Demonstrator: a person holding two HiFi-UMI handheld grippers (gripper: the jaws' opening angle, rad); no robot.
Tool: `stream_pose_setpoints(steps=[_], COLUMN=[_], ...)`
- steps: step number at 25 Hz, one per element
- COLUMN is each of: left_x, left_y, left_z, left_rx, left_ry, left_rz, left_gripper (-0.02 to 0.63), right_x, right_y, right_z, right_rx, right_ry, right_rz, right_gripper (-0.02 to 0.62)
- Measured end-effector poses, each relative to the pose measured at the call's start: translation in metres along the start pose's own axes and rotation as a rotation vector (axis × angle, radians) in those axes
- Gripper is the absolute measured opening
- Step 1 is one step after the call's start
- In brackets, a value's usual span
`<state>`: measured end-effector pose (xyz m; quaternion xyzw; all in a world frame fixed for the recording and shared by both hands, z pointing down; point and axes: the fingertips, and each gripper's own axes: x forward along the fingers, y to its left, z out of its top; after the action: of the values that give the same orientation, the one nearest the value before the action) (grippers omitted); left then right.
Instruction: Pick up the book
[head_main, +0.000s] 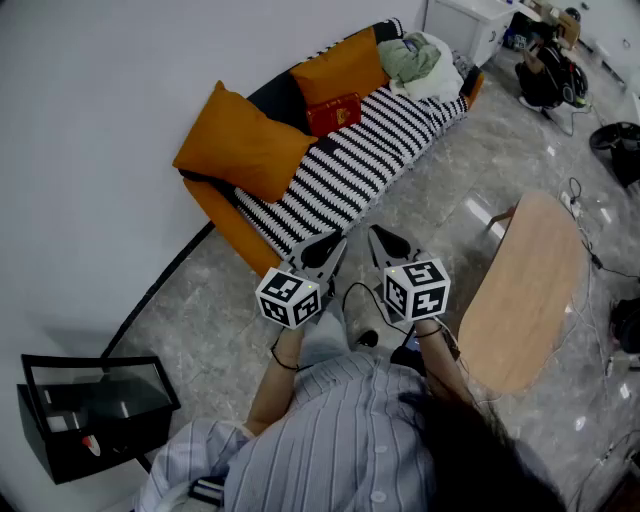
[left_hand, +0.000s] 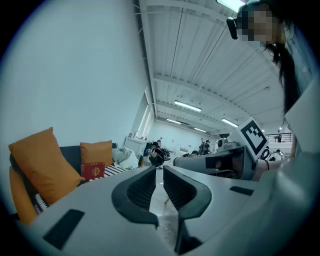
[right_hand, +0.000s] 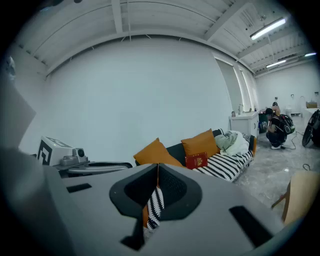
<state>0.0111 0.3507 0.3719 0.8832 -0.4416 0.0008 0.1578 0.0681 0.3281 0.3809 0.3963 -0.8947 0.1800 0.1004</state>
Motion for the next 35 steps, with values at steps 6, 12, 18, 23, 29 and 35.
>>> stream_pose_setpoints(steps=[6,12,18,23,29,35], left_x=[0.003,0.010,0.025,0.044,0.058,0.072], left_y=[0.013,0.034,0.064,0.095,0.144,0.200], left_z=[0.004,0.009,0.011,0.015,0.026,0.045], left_rx=[0.008,-0.008,-0.031,-0.054,-0.068,-0.063], left_ry=[0.008,0.012,0.025,0.040,0.052,0.060], left_rz=[0.009,0.015,0.014,0.007,-0.004,-0.014], left_gripper=[0.035,0.035,0.035,0.036,0.035,0.035], right_x=[0.012,0.031,0.060,0.092,0.135,0.183], right_y=[-0.007,-0.014,-0.021,-0.033,-0.041,-0.045], right_z=[0.008,0.015,0.018,0.024,0.035,0.053], right_rx=[0.025,0.037,0.041,0.055,0.070,0.079], right_ry=[-0.025,-0.024,0.003,0.021,0.037,0.045], right_rz=[0.003,0.008,0.016,0.009,-0.012,-0.048], right_gripper=[0.020,0.020,0.020,0.020,0.020,0.021])
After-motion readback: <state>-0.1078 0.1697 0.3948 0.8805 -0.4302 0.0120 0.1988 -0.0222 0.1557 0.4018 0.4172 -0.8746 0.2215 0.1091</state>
